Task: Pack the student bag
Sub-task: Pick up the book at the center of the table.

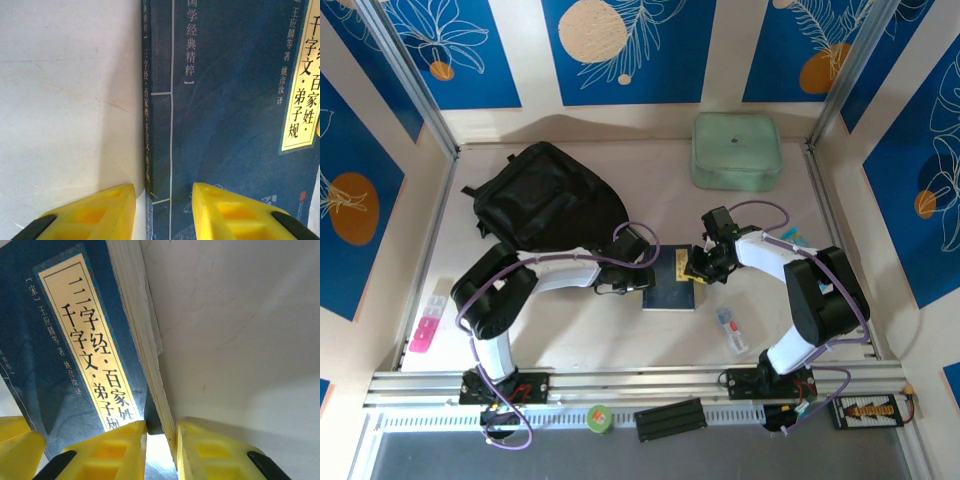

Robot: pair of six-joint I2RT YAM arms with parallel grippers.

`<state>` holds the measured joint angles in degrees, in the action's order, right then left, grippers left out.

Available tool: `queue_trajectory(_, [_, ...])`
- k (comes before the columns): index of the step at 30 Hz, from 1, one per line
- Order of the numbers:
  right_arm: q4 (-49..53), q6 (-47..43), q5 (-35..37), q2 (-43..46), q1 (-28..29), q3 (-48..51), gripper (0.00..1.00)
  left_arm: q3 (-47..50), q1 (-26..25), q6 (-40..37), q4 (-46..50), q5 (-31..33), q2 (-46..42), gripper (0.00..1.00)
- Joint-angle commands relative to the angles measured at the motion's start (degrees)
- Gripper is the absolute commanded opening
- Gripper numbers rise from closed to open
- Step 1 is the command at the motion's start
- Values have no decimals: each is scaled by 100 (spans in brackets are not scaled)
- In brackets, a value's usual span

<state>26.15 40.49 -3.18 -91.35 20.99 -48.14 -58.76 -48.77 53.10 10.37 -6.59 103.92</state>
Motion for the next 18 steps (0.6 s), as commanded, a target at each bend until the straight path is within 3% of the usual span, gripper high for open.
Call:
queue_trajectory(1, [3, -74, -140, -66, 29, 111, 23, -89, -33, 26, -101, -249, 180, 36])
queue_trajectory(8, [-82, -35, -240, -182, 29, 147, 21, -72, -20, -360, -607, -674, 77, 42])
queue_trajectory(18, [-308, 225, -316, -313, 26, 285, 20, 249, 75, -547, -1491, -1297, -505, 42])
